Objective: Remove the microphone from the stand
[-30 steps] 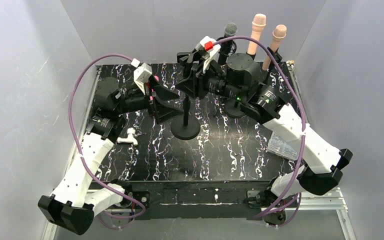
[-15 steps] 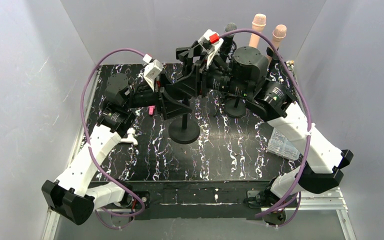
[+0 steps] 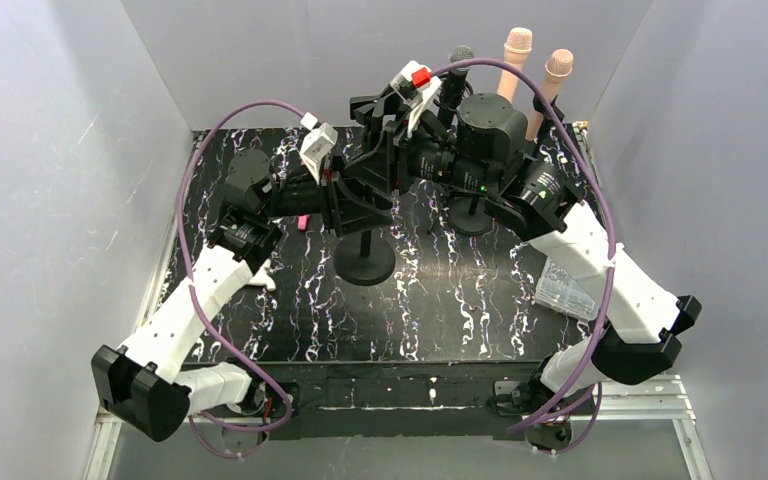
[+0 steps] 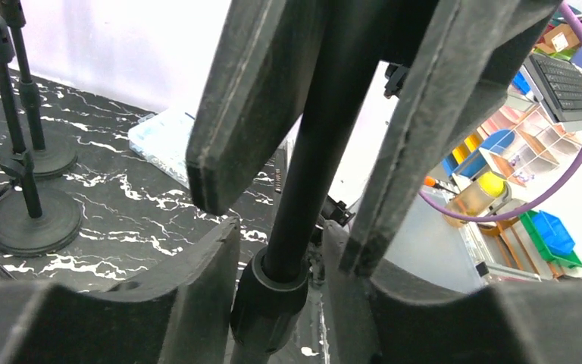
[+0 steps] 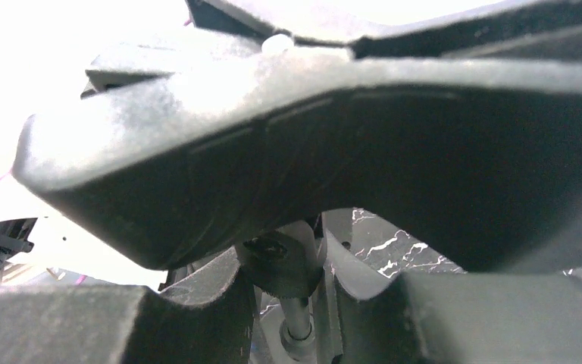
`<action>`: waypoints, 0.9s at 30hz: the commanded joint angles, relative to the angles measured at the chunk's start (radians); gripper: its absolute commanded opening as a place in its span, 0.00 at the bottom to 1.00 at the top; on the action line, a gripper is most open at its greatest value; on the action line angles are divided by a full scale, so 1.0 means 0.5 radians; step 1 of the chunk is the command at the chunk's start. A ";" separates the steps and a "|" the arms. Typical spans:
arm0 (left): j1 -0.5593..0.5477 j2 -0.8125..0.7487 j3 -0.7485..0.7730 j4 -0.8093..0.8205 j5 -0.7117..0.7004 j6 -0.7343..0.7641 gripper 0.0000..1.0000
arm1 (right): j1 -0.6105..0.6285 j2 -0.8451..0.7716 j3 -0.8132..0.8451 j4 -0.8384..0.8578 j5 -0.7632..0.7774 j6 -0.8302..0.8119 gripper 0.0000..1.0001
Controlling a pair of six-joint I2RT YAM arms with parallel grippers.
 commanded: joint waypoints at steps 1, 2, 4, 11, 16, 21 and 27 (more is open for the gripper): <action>-0.007 -0.048 -0.004 0.070 0.003 0.018 0.35 | -0.004 -0.020 0.099 0.190 0.007 0.037 0.01; -0.009 -0.047 -0.003 0.070 -0.011 0.018 0.25 | -0.006 -0.019 0.098 0.187 0.015 0.034 0.01; -0.009 -0.049 -0.008 0.070 -0.048 0.018 0.06 | -0.004 -0.021 0.089 0.179 0.030 0.027 0.01; -0.011 -0.089 -0.068 0.070 -0.265 0.028 0.00 | -0.004 -0.067 -0.014 0.212 0.151 -0.007 0.71; -0.006 -0.125 -0.077 0.067 -0.522 0.079 0.00 | -0.041 -0.287 -0.377 0.304 0.164 -0.058 0.98; -0.008 -0.104 -0.033 0.061 -0.577 0.067 0.00 | -0.332 -0.587 -0.913 0.633 -0.311 0.092 0.98; -0.008 -0.087 0.053 0.063 -0.575 0.033 0.00 | -0.744 -0.665 -1.372 1.311 -1.083 0.566 0.98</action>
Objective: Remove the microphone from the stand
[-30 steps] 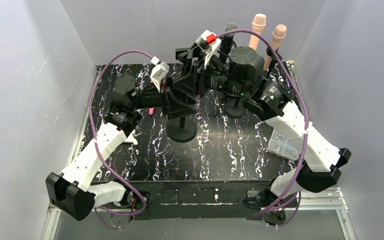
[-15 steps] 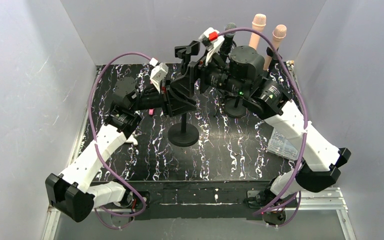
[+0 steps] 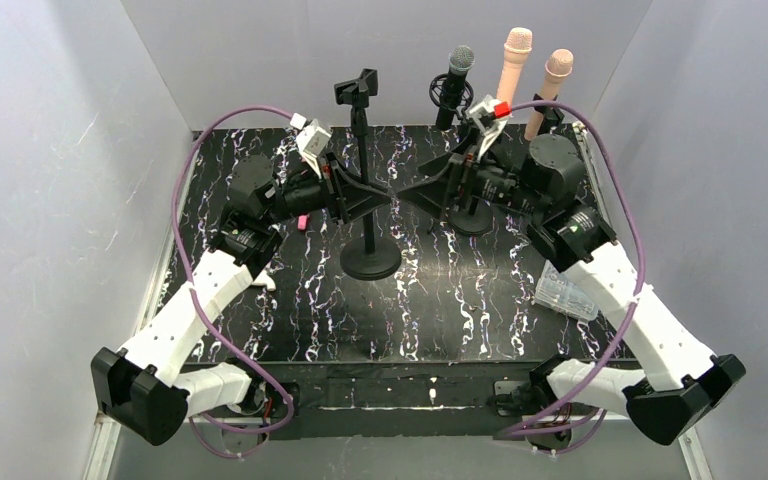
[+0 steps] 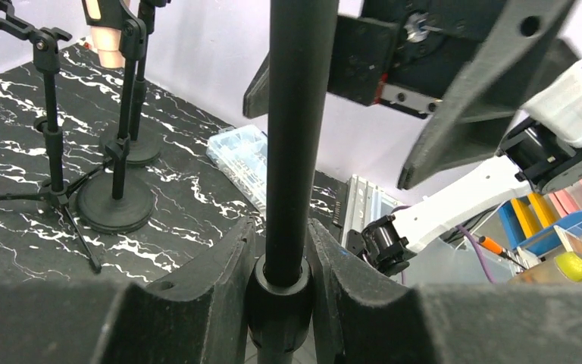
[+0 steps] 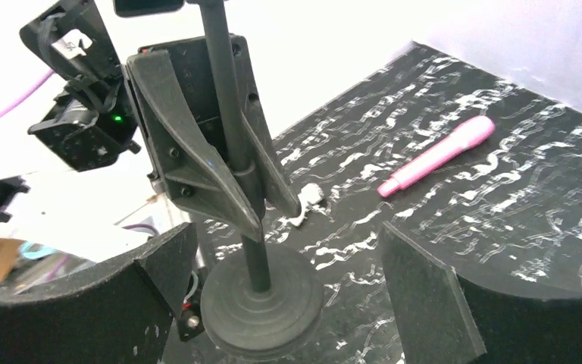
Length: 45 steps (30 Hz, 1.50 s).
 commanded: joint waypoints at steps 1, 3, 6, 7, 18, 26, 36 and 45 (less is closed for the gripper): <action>0.004 -0.041 0.173 0.102 -0.039 -0.034 0.00 | -0.236 0.003 -0.320 0.955 -0.771 0.565 0.98; 0.004 -0.032 0.202 0.103 -0.034 -0.054 0.00 | -0.263 0.087 -0.457 1.443 -0.947 0.874 0.98; 0.004 -0.019 0.242 0.102 -0.041 -0.075 0.00 | -0.259 0.197 -0.523 1.761 -1.030 1.074 0.98; 0.004 -0.015 0.253 0.103 -0.049 -0.083 0.00 | -0.254 0.211 -0.520 1.781 -1.027 1.069 0.98; 0.003 0.056 0.377 0.107 -0.098 -0.161 0.00 | 0.031 0.391 -0.438 1.672 -0.903 0.863 0.91; 0.002 0.048 0.391 0.116 -0.143 -0.174 0.00 | 0.078 0.407 -0.412 1.584 -0.805 0.803 0.66; 0.002 -0.004 0.336 0.124 -0.286 -0.133 0.00 | 0.109 0.366 -0.279 0.881 -0.282 0.422 0.01; -0.058 -0.026 0.318 -0.185 -0.671 0.066 0.00 | 0.254 0.392 0.099 -0.017 0.607 -0.035 0.01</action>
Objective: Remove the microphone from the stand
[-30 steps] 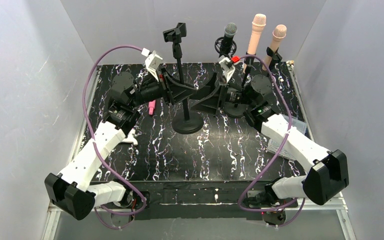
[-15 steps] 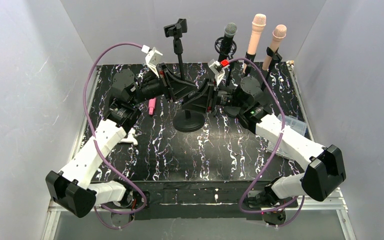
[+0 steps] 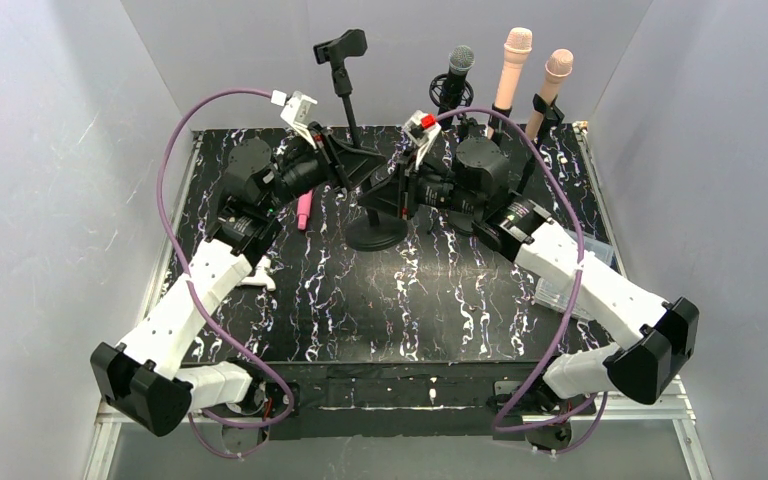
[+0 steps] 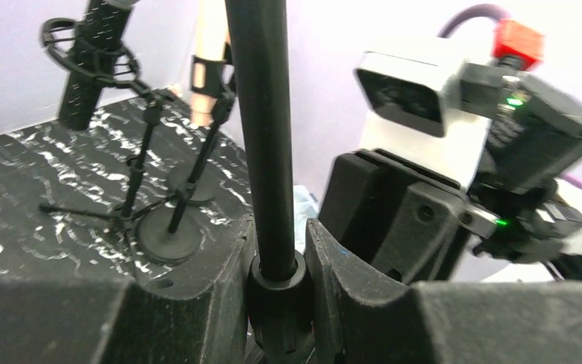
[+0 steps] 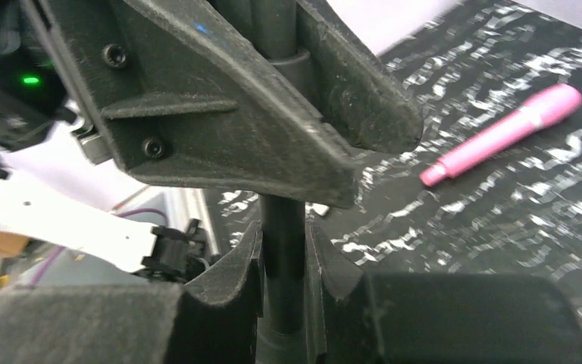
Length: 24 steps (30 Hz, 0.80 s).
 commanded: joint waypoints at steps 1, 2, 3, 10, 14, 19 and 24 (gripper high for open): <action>-0.103 -0.116 0.061 -0.161 -0.316 0.241 0.00 | 0.080 0.005 0.243 -0.519 0.800 -0.224 0.01; -0.143 -0.106 0.084 -0.230 -0.437 0.287 0.00 | 0.124 0.026 0.279 -0.560 0.902 -0.258 0.01; -0.188 -0.088 0.120 -0.304 -0.547 0.347 0.00 | 0.171 0.050 0.320 -0.594 1.065 -0.290 0.01; -0.321 0.045 0.337 -0.641 -1.191 0.412 0.00 | 0.319 0.160 0.477 -0.629 1.328 -0.396 0.01; -0.321 0.050 0.403 -0.741 -0.996 0.498 0.18 | 0.234 0.145 0.456 -0.573 1.011 -0.420 0.01; -0.252 0.007 0.477 -0.865 -0.672 0.632 0.55 | -0.022 0.062 0.332 -0.361 0.354 -0.290 0.01; 0.045 0.004 0.476 -0.709 0.102 0.396 0.71 | -0.166 0.023 0.252 -0.104 -0.188 -0.111 0.01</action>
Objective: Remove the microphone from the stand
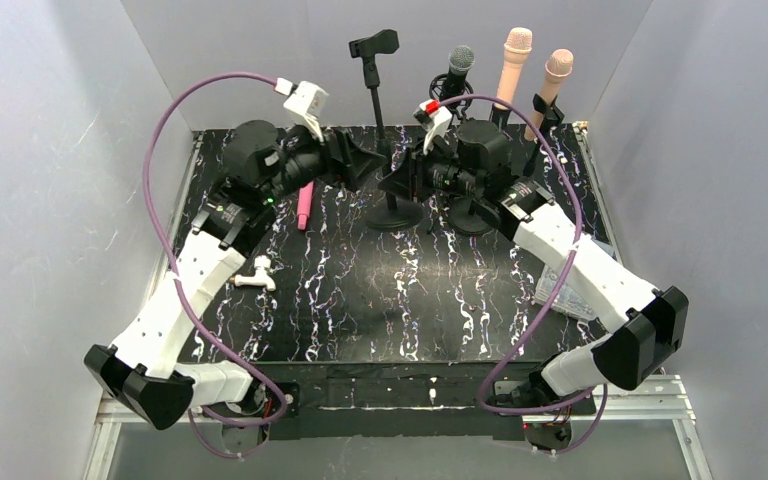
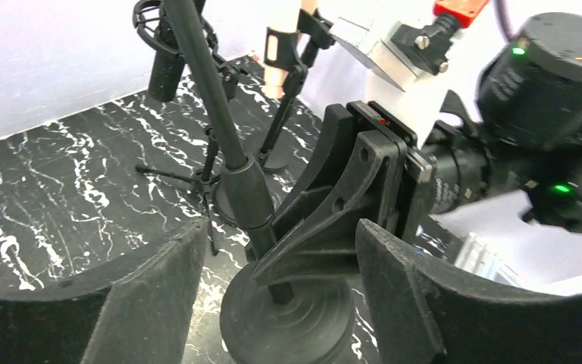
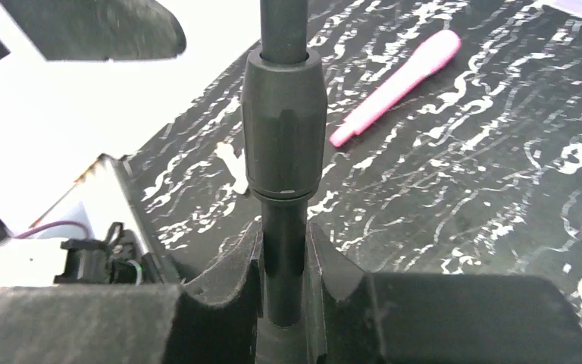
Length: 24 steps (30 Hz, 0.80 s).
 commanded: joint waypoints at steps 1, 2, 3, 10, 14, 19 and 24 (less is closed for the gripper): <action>0.236 -0.068 0.065 0.141 0.752 -0.164 0.71 | -0.076 -0.137 -0.018 0.501 -0.627 0.195 0.01; 0.271 -0.049 0.080 0.150 0.835 -0.190 0.72 | -0.086 -0.141 -0.028 0.548 -0.690 0.228 0.01; 0.298 -0.025 0.100 0.146 0.893 -0.205 0.72 | -0.091 -0.147 -0.041 0.587 -0.753 0.256 0.01; 0.413 0.064 0.119 0.254 1.146 -0.385 0.66 | -0.120 -0.179 -0.050 0.750 -0.910 0.402 0.01; 0.440 0.096 0.104 0.387 1.251 -0.494 0.63 | -0.121 -0.171 -0.075 0.907 -1.025 0.527 0.01; 0.442 0.134 0.147 0.424 1.343 -0.547 0.62 | -0.120 -0.151 -0.116 1.018 -1.095 0.621 0.01; 0.439 0.167 0.191 0.456 1.458 -0.595 0.55 | -0.122 -0.139 -0.136 0.958 -1.049 0.574 0.01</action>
